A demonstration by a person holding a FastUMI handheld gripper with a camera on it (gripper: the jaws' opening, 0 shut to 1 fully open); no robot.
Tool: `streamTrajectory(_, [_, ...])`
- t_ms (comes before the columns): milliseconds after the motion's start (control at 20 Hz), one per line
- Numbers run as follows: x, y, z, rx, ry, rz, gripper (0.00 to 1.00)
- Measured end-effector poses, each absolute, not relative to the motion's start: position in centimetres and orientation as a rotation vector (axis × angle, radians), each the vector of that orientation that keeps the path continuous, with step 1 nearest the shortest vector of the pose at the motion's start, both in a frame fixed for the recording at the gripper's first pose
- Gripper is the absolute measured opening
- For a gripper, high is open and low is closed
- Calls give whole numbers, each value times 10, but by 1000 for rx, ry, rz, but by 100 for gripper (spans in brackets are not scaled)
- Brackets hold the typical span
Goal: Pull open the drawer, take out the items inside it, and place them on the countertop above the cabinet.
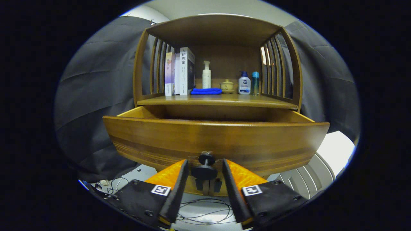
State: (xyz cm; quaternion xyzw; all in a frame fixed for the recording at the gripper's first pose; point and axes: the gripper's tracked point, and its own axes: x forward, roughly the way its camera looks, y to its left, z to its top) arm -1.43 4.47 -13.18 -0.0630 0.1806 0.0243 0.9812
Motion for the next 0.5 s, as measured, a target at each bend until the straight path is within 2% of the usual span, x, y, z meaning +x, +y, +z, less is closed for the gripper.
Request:
streamTrajectory(200, [-13,44,-97,-126,285,61,95])
streamTrajectory(500, [10,35,-33,-108,197,72,96])
